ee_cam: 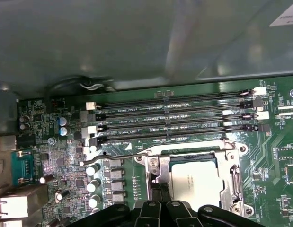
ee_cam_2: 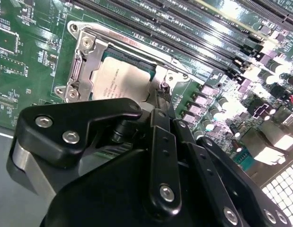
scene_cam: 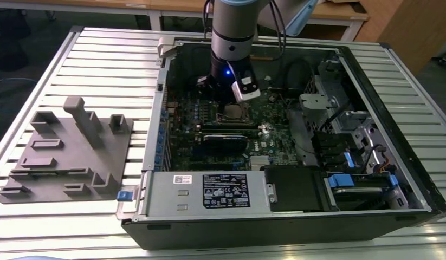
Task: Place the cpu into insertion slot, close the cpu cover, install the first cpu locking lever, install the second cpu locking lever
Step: 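Close the cpu cover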
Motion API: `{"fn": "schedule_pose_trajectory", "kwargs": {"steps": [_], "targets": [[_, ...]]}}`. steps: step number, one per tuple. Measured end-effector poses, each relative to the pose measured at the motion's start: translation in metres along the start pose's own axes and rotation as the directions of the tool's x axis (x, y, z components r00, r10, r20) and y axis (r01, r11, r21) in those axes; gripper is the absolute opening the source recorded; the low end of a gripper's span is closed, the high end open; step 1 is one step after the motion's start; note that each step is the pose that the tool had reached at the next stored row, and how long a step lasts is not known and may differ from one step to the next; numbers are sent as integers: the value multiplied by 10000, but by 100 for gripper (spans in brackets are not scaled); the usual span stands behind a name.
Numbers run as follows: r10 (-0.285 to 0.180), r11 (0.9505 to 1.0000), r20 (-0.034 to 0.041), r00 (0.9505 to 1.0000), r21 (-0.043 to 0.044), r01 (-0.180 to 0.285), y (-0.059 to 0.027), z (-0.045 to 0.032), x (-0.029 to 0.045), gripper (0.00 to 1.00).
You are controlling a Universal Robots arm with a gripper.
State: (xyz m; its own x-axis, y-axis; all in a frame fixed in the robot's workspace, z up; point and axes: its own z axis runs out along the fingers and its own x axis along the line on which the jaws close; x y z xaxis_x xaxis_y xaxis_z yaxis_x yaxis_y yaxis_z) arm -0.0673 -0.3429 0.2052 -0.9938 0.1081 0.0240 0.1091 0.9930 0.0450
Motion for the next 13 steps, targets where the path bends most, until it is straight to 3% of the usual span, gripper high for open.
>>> {"fn": "schedule_pose_trajectory", "kwargs": {"steps": [13], "targets": [[0,10000,1,10000,-2,0,2,-37,1,11]]}}
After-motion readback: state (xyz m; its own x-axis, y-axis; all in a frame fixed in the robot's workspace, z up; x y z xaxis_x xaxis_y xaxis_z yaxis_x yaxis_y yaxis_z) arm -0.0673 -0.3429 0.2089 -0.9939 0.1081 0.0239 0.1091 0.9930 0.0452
